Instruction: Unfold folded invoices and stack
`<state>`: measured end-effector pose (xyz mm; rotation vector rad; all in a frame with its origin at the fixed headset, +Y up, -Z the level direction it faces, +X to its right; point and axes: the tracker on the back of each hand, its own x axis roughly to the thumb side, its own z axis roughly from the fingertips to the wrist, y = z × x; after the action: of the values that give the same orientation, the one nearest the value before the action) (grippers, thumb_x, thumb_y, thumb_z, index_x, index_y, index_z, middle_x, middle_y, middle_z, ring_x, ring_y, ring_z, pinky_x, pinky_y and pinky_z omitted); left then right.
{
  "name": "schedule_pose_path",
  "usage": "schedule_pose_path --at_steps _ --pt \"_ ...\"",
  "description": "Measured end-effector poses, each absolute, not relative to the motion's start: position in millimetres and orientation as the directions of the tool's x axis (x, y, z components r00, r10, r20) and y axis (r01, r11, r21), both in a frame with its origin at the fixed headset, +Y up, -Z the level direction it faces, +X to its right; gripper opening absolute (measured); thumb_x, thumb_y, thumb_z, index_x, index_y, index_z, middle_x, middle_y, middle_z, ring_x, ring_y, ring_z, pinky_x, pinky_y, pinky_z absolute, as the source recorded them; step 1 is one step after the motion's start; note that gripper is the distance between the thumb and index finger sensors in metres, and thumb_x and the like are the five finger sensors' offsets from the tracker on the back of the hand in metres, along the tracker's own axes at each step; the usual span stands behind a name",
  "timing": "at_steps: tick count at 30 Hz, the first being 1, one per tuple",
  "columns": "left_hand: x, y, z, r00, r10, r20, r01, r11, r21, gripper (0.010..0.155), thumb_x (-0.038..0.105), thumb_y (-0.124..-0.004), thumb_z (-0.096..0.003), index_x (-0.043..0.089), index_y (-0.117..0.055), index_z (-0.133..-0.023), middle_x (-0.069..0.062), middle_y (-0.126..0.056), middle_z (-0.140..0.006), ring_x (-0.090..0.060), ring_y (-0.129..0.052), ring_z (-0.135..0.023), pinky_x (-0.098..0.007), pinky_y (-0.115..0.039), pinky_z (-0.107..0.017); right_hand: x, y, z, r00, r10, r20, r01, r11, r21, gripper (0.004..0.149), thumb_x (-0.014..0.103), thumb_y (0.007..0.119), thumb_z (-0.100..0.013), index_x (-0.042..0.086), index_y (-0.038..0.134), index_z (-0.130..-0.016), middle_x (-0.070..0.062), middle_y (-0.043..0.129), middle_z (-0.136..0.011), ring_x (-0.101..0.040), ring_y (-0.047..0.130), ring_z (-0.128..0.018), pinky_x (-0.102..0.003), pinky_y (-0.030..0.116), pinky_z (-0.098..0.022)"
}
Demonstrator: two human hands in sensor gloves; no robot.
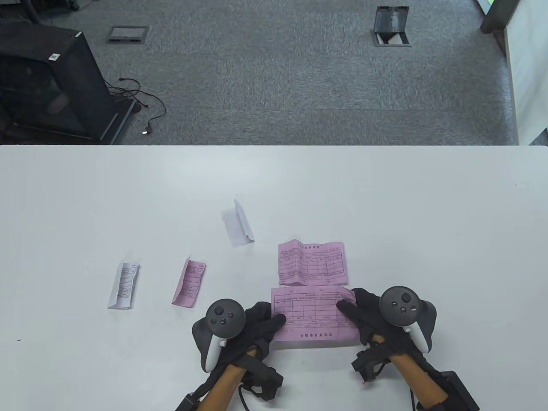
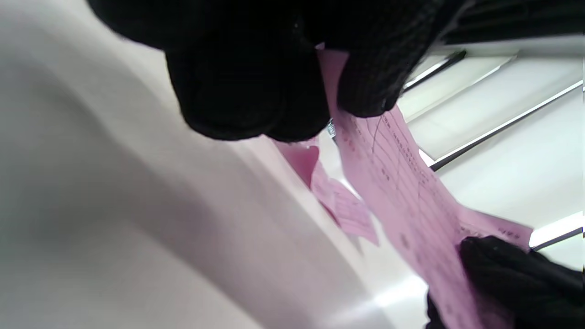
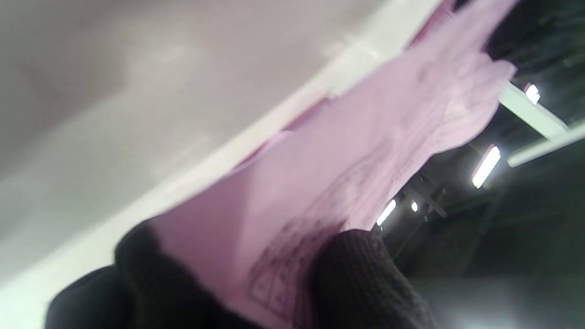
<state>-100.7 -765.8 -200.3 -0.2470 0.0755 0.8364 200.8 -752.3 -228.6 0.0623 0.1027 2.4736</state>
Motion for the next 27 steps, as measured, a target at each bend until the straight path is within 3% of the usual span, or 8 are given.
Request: schedule_pose_path --at_steps 5,11,14,16,17,19,22,27 --pt "-84 -766 -202 0.903 0.422 -0.076 -0.427 0.873 -0.236 0.063 0.036 -0.090 -0.0485 0.010 -0.067 -0.102 -0.008 -0.096 -0.069 -0.028 -0.095 -0.054 -0.035 -0.082 -0.036 186 -759 -226 -0.902 0.420 0.102 -0.406 -0.904 0.131 0.039 0.046 0.078 -0.049 0.017 0.085 -0.075 -0.004 0.096 -0.056 -0.027 0.094 -0.046 -0.054 0.069 -0.058" --pt "-63 -765 -201 0.995 0.097 -0.003 -0.095 0.968 -0.231 0.086 0.046 -0.091 -0.0437 0.010 -0.050 -0.111 -0.006 -0.088 -0.076 -0.025 -0.091 -0.057 -0.035 -0.079 -0.042 182 -765 -226 -0.942 0.313 0.122 -0.296 -0.946 0.135 0.039 0.046 0.078 -0.049 0.018 0.084 -0.075 -0.003 0.096 -0.056 -0.027 0.094 -0.046 -0.054 0.069 -0.058" --pt "-61 -765 -199 0.999 0.039 0.030 -0.032 0.979 -0.199 0.103 0.051 -0.090 -0.0427 0.014 -0.026 -0.116 -0.015 -0.067 -0.104 -0.035 -0.079 -0.080 -0.040 -0.073 -0.054 184 -765 -227 -0.940 0.323 0.107 -0.306 -0.940 0.151 0.039 0.046 0.078 -0.049 0.018 0.084 -0.075 -0.004 0.096 -0.056 -0.027 0.094 -0.046 -0.054 0.069 -0.059" --pt "-60 -765 -195 0.997 0.023 0.077 -0.007 0.980 -0.198 0.103 0.051 -0.088 -0.0448 0.026 -0.018 -0.116 -0.016 -0.047 -0.119 -0.044 -0.055 -0.104 -0.051 -0.060 -0.071 186 -764 -227 -0.948 0.306 0.092 -0.288 -0.943 0.164 0.040 0.047 0.078 -0.049 0.018 0.084 -0.076 -0.004 0.095 -0.057 -0.027 0.093 -0.047 -0.054 0.069 -0.059" --pt "-60 -764 -193 0.995 0.008 0.095 0.009 0.983 -0.182 0.101 0.051 -0.088 -0.0451 0.032 -0.018 -0.116 -0.017 -0.039 -0.122 -0.047 -0.047 -0.108 -0.055 -0.056 -0.075 187 -764 -228 -0.951 0.299 0.083 -0.282 -0.944 0.170 0.041 0.047 0.078 -0.049 0.018 0.084 -0.077 -0.004 0.095 -0.058 -0.027 0.093 -0.048 -0.054 0.068 -0.059" --pt "-59 -763 -191 0.992 -0.015 0.129 0.036 0.986 -0.161 0.088 0.050 -0.088 -0.0453 0.040 -0.036 -0.115 -0.017 -0.041 -0.123 -0.048 -0.045 -0.109 -0.058 -0.054 -0.076 189 -762 -228 -0.953 0.296 0.066 -0.281 -0.943 0.180 0.045 0.049 0.077 -0.049 0.017 0.083 -0.079 -0.005 0.095 -0.060 -0.028 0.093 -0.050 -0.055 0.067 -0.060" --pt "-60 -767 -195 0.991 -0.007 0.134 0.037 0.974 -0.224 0.068 0.051 -0.083 -0.0468 0.038 -0.061 -0.110 -0.017 -0.046 -0.123 -0.049 -0.045 -0.109 -0.059 -0.053 -0.076 191 -755 -226 -0.969 0.242 0.055 -0.233 -0.963 0.135 0.056 0.051 0.077 -0.048 0.015 0.075 -0.090 -0.010 0.090 -0.073 -0.035 0.088 -0.061 -0.060 0.061 -0.063" --pt "-70 -773 -201 0.985 0.123 0.123 -0.069 0.926 -0.372 0.074 0.052 -0.082 -0.0470 0.036 -0.052 -0.113 -0.017 -0.035 -0.125 -0.051 -0.034 -0.110 -0.062 -0.047 -0.077 181 -723 -209 -0.981 0.106 0.163 -0.109 -0.994 -0.014 0.074 0.056 0.075 -0.048 0.019 0.052 -0.109 -0.020 0.063 -0.105 -0.049 0.064 -0.090 -0.070 0.047 -0.066"
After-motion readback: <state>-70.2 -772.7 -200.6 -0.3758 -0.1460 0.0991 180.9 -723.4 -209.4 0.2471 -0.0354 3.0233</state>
